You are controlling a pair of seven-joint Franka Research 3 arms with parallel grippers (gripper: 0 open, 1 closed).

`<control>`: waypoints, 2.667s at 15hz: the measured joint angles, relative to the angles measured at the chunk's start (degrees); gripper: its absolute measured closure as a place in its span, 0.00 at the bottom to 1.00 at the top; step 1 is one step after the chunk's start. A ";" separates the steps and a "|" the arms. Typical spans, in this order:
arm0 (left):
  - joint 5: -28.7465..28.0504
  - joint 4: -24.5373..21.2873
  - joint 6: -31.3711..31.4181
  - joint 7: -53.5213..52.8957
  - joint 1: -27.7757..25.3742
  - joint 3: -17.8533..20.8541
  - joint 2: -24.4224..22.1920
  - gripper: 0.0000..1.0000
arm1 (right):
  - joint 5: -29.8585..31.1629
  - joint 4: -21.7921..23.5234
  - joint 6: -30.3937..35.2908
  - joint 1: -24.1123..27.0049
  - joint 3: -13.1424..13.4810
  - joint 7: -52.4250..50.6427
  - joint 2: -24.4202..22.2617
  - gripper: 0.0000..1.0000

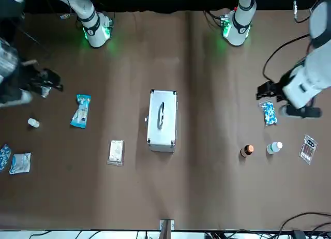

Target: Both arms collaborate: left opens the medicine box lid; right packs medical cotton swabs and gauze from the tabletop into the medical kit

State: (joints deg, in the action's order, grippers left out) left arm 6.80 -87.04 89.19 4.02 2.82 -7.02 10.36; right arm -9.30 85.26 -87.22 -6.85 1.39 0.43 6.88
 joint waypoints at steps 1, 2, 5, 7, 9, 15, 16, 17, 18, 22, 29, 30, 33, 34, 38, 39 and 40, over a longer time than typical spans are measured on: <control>0.11 -0.14 0.09 0.09 0.19 -1.71 1.27 0.00 | -0.45 0.00 -0.33 -1.25 -0.03 -0.11 1.12 0.00; 0.50 -0.13 0.31 0.35 0.34 -3.53 2.68 0.00 | -0.59 -0.01 -0.72 -2.46 -0.06 -0.44 2.07 0.00; 4.02 0.31 1.76 1.88 0.70 -8.96 7.10 0.00 | -0.75 -0.04 -1.20 -4.29 -0.10 -6.51 3.32 0.00; 6.23 0.93 3.81 3.99 1.77 -11.02 9.92 0.00 | -2.80 -0.04 -1.29 -4.57 -0.10 -10.83 3.94 0.00; 6.69 1.49 7.44 6.59 4.34 -11.64 12.14 0.00 | -6.73 -0.03 -2.30 -4.61 -0.07 -14.94 5.15 0.00; 6.71 1.93 17.99 18.68 12.11 -11.94 15.62 0.00 | -9.84 -0.03 -9.56 -7.88 -0.20 -35.20 7.92 0.00; 6.71 1.93 19.67 20.52 13.26 -11.99 15.99 0.00 | -10.51 -0.04 -10.92 -8.99 -0.24 -39.31 8.31 0.00; 6.71 1.94 21.42 22.35 14.43 -12.01 16.42 0.00 | -11.55 -0.04 -11.61 -9.91 -0.25 -43.70 8.87 0.00; 6.71 1.99 23.18 24.12 15.57 -12.02 16.91 0.00 | -12.84 -0.02 -11.97 -10.54 -0.26 -48.28 9.60 0.00; 5.47 4.34 33.37 33.94 20.77 -11.61 21.19 0.00 | -20.09 0.02 -12.72 -10.76 0.02 -73.64 14.12 0.00; -1.76 6.31 41.38 40.09 25.13 -10.75 26.18 0.02 | -32.53 8.32 -19.26 -10.64 0.11 -88.97 17.18 0.00; -2.02 6.35 41.38 40.30 25.32 -10.68 26.23 0.03 | -34.28 10.22 -20.57 -10.65 0.10 -90.24 17.25 0.00; -2.34 6.36 41.37 40.80 25.38 -10.44 26.33 0.17 | -38.39 15.27 -25.48 -11.01 -0.03 -93.70 17.35 0.00; -2.40 6.36 41.33 40.84 25.37 -10.38 26.33 0.22 | -40.18 16.64 -26.34 -11.30 -0.08 -94.61 17.48 0.00; -3.81 6.37 40.86 40.85 25.49 -10.35 26.42 0.47 | -46.48 20.02 -28.70 -12.62 -0.10 -100.68 19.40 0.00; -3.86 6.36 40.81 40.85 25.55 -10.35 26.48 0.48 | -47.56 20.58 -29.86 -13.10 -0.13 -101.97 19.96 0.00; -3.87 6.37 40.73 40.85 25.63 -10.35 26.55 0.48 | -48.72 20.99 -30.98 -13.73 -0.13 -103.20 20.38 0.01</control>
State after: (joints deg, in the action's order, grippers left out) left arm 2.94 -80.67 129.93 44.87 28.45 -17.37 36.91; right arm -58.02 106.24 -118.19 -20.58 1.26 -102.78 27.26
